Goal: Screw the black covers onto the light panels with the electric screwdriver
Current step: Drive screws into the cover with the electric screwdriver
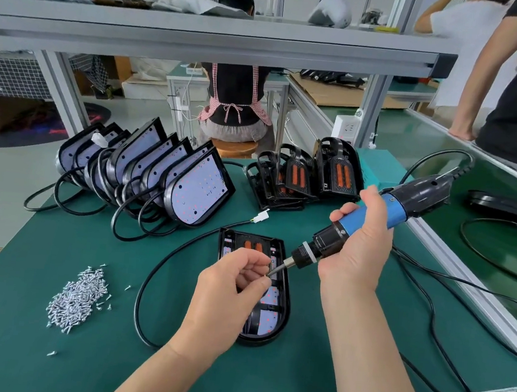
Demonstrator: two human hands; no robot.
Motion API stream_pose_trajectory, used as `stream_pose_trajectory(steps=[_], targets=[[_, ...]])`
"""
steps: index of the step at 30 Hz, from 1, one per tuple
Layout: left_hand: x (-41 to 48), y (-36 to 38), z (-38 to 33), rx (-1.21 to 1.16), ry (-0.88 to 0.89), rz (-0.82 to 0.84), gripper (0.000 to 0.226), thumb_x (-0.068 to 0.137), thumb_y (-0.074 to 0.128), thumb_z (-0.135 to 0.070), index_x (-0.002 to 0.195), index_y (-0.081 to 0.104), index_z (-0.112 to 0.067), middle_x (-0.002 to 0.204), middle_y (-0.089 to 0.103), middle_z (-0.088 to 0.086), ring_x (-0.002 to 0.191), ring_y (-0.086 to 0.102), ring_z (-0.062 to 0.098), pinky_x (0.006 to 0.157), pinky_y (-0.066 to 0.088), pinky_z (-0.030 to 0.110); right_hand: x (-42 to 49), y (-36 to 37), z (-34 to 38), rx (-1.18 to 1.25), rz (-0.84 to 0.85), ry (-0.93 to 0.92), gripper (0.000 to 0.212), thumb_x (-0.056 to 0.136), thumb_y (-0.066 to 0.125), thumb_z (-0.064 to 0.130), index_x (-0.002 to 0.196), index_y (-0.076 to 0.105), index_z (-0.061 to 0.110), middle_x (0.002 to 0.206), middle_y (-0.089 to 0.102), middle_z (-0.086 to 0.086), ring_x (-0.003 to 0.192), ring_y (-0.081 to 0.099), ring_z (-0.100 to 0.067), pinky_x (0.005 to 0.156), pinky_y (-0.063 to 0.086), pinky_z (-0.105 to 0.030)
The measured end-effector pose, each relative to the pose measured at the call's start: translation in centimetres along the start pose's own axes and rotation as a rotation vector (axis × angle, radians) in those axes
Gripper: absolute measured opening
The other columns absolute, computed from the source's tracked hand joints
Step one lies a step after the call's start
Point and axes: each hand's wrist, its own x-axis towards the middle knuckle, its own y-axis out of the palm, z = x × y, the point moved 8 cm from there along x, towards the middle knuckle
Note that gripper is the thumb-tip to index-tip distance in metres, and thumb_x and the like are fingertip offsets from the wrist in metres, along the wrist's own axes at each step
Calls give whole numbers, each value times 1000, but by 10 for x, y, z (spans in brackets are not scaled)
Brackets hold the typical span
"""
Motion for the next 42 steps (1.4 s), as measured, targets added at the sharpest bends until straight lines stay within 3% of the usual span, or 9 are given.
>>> stream_pose_trajectory(steps=[4,8,12,15,19,22,33,42], targets=[[6,-22,5,81,25,-142,21,84,73,-16,95,69,-34,89,68,-13,71,56,1,69,45,14,5,-1,6,-83,52,-67,19,90,71,28,101,58,19,61,55,4,51,54,-13,52,47,-19],[15,-43,28,231,-78,-318,29,85,74,-27,111,62,-27,105,53,-9,92,54,7,83,45,29,3,-3,4,-246,129,-156,20,86,70,31,93,55,19,58,54,-2,51,52,-15,53,45,-20],[28,-28,55,316,-307,-142,84,77,78,-48,141,33,-20,132,41,3,111,46,20,90,40,32,-2,-1,-7,-285,186,-169,15,84,71,29,86,58,22,57,53,-2,48,52,-16,52,46,-22],[34,-14,65,325,-382,-18,100,75,78,-53,148,22,-15,133,52,9,115,52,25,96,47,39,-4,2,-13,-291,214,-158,14,83,73,30,84,60,25,59,53,-3,48,52,-18,53,47,-23],[37,-12,72,278,-412,-10,92,74,79,-52,143,33,-12,126,59,4,113,56,22,95,50,41,-5,4,-16,-303,253,-159,11,83,73,31,80,63,32,59,53,-3,49,51,-19,57,49,-23],[37,-11,74,232,-402,-15,77,73,80,-50,131,42,-16,110,64,-4,99,61,15,87,53,38,-5,4,-16,-322,266,-173,9,88,70,24,88,61,24,57,52,-3,49,51,-17,58,49,-20],[39,-11,76,217,-381,-33,65,74,81,-46,121,45,-19,99,64,-8,89,61,8,74,51,32,-7,10,-19,-313,318,-173,11,89,71,22,90,61,20,59,53,-3,48,51,-19,59,50,-28],[39,-10,77,201,-378,-36,64,74,82,-44,121,47,-19,100,65,-8,91,63,9,81,53,35,-8,10,-21,-307,324,-176,13,88,71,21,94,61,15,59,53,-3,47,51,-17,58,49,-24]])
